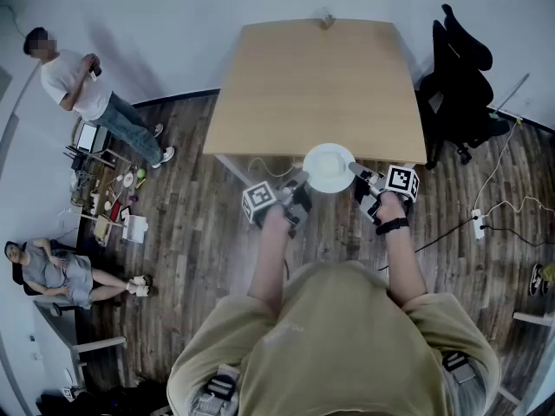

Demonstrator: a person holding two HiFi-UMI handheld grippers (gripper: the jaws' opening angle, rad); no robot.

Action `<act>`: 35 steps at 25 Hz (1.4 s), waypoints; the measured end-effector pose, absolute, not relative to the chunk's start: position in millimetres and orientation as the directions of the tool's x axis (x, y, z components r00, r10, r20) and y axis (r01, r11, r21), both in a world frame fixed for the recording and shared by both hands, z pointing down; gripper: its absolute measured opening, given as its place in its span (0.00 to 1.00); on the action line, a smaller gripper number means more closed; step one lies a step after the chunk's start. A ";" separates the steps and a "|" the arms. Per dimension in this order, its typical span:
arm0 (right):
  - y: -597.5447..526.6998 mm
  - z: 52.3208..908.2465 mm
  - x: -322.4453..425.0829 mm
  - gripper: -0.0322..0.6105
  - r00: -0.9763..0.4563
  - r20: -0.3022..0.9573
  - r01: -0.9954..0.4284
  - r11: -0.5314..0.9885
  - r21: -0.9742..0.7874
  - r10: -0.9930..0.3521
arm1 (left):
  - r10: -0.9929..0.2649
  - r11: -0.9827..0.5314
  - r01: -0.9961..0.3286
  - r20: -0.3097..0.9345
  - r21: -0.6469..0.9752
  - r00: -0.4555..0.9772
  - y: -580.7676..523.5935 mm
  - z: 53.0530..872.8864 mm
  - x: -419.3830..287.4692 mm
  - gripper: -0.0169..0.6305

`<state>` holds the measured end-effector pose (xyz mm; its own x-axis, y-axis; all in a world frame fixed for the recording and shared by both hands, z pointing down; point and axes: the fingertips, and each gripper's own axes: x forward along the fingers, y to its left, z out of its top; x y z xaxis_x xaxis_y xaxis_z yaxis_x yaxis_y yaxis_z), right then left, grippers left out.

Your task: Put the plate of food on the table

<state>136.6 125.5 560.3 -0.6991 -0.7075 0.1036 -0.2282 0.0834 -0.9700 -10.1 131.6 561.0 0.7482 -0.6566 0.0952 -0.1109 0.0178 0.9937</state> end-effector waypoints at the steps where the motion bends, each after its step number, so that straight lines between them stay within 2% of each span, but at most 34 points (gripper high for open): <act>1: 125.9 562.2 137.1 0.09 -0.699 0.105 -0.231 0.084 -0.969 -0.707 | -0.657 0.022 -0.110 0.097 0.994 0.748 132.7 562.7 -9.8 0.05; 11: 117.6 571.7 96.3 0.09 -0.729 0.112 -0.225 0.082 -0.971 -0.675 | -0.688 0.037 -0.107 0.103 0.994 0.719 133.2 569.2 -49.7 0.05; 15: 118.4 562.3 33.7 0.09 -0.743 0.113 -0.228 0.090 -0.970 -0.660 | -0.708 0.038 -0.095 0.094 0.995 0.699 137.1 561.6 -111.8 0.05; 22: 122.2 568.8 -17.5 0.09 -0.752 0.131 -0.250 0.096 -0.963 -0.646 | -0.727 0.045 -0.093 0.097 0.995 0.680 143.8 571.3 -163.3 0.05; 35: 103.2 585.5 -53.1 0.10 -0.760 0.162 -0.276 0.087 -0.957 -0.629 | -0.752 0.071 -0.089 0.112 0.994 0.650 130.7 584.7 -197.9 0.05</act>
<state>-53.1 103.2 585.5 -0.7605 -0.6288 0.1621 -0.2763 0.0873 -0.9571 -197.9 130.7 584.7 0.6496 -0.7520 0.1120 -0.0886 0.0714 0.9935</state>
